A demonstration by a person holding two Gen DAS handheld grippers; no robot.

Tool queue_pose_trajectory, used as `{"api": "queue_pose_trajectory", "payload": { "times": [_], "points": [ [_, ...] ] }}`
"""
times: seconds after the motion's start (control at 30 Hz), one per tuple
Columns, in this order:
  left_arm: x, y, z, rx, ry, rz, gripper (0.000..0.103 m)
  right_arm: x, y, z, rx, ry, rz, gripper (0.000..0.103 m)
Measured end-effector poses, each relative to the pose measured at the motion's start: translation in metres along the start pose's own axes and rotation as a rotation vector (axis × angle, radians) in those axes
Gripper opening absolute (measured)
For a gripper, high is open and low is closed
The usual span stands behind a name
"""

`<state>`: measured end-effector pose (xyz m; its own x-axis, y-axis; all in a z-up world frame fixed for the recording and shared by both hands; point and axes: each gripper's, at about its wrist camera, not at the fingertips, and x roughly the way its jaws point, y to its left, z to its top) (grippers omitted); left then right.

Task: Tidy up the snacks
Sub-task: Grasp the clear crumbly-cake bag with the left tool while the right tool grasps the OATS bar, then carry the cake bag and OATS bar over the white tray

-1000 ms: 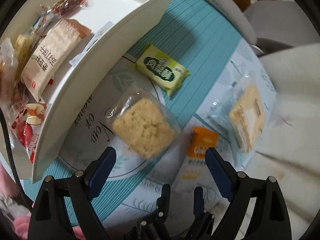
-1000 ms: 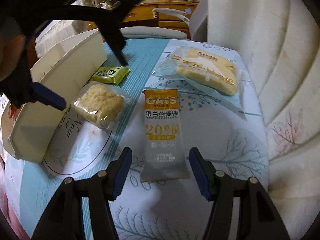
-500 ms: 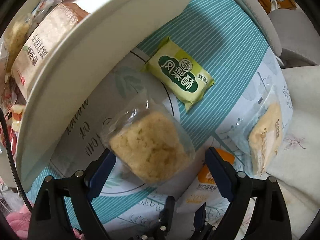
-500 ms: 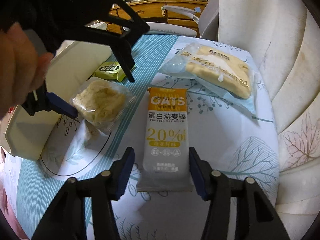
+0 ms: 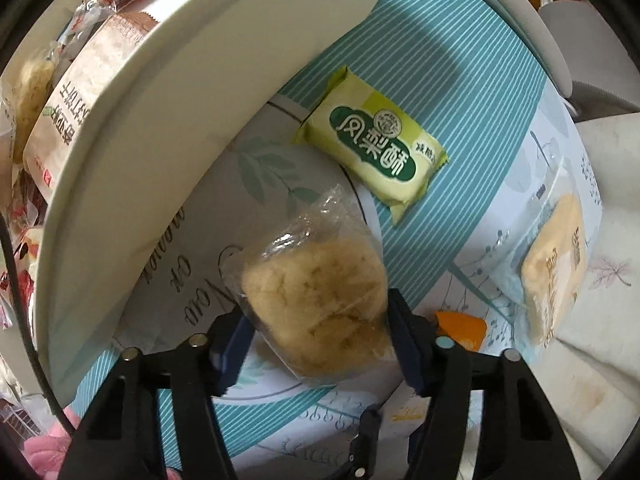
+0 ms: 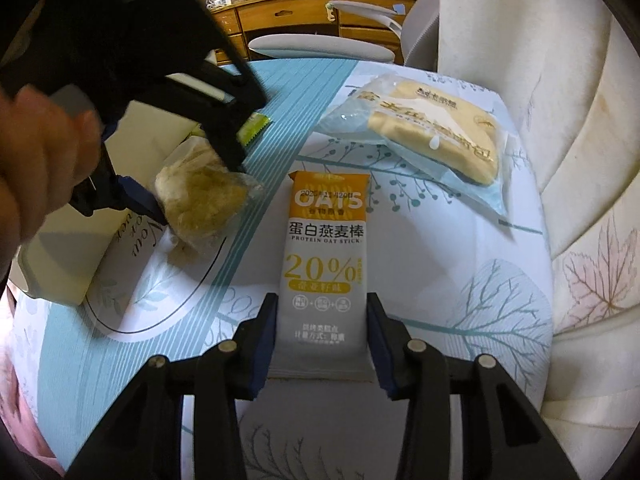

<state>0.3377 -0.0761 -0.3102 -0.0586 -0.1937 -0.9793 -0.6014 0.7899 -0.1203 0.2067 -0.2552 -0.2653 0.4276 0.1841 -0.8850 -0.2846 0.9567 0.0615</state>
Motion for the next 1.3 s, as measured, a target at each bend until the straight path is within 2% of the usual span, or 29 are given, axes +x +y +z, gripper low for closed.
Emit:
{"api": "queue_pose_trajectory", "payload": {
  "times": [0.13,0.33,0.6,0.67,0.77,0.87,1.1,1.3],
  "points": [
    [0.0,0.007,-0.005,-0.012,0.066,0.012,0.059,-0.005,-0.01,0.002,0.05,0.005,0.015,0.042],
    [-0.009,0.012,-0.025,0.046,0.106,0.012,0.058,-0.018,-0.023,0.002,0.128,0.01,0.017,0.042],
    [-0.045,0.009,-0.068,0.229,0.115,-0.059,0.058,-0.046,-0.022,-0.001,0.178,-0.006,0.024,0.042],
    [-0.056,0.006,-0.079,0.293,0.123,-0.109,0.058,-0.054,-0.018,-0.003,0.177,-0.016,0.022,0.042],
    [-0.075,0.004,-0.096,0.384,0.121,-0.145,0.058,-0.066,-0.01,-0.002,0.17,-0.037,0.016,0.042],
    [-0.095,0.008,-0.103,0.464,0.09,-0.166,0.058,-0.079,0.001,-0.002,0.165,-0.061,0.022,0.042],
    [-0.15,0.048,-0.109,0.609,-0.019,-0.198,0.058,-0.112,0.039,0.0,0.148,-0.12,0.042,0.042],
    [-0.193,0.078,-0.103,0.747,-0.169,-0.199,0.058,-0.129,0.077,0.006,0.161,-0.164,0.064,0.042]
  ]
}}
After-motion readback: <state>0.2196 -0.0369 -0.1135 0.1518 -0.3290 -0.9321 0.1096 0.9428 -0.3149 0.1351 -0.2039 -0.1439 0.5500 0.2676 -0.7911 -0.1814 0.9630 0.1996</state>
